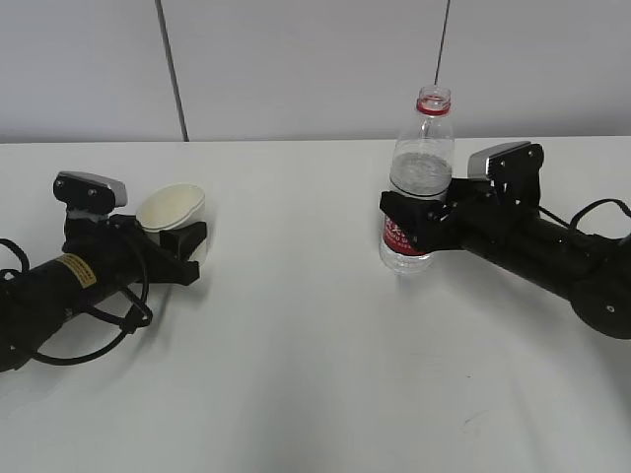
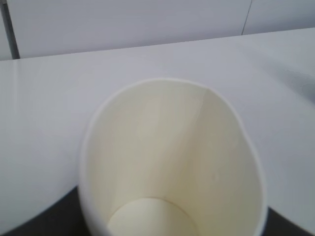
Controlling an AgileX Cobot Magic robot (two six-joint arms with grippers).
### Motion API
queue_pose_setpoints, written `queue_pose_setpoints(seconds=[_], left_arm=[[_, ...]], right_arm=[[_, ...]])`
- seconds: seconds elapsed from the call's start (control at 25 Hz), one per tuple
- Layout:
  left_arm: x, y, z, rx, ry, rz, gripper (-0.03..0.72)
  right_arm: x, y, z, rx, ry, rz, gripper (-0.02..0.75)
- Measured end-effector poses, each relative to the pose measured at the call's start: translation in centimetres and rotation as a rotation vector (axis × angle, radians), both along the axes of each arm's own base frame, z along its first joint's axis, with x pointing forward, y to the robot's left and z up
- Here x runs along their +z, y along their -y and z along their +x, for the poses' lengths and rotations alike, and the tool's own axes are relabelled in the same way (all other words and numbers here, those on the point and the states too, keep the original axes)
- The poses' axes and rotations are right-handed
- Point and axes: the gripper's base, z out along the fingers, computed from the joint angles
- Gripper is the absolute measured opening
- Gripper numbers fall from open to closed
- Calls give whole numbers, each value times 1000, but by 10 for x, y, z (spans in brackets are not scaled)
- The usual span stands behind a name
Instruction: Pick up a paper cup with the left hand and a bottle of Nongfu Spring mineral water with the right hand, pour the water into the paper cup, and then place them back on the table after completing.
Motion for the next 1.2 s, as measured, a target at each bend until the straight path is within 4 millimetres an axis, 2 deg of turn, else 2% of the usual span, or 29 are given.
queue_pose_setpoints(seconds=[0.16,0.36,0.6,1.2], left_arm=[[0,0,0,-6,0,1,371],[0,3,-2,-47,4,9,371],[-1,9,-6,-121,4,17,371],[0,49,-20,-251,2,19,371]], right_arm=[[0,0,0,0,0,0,560],[0,0,1,0,2,0,503],[0,1,1,-14,4,9,492],[0,1,1,-19,3,12,491]])
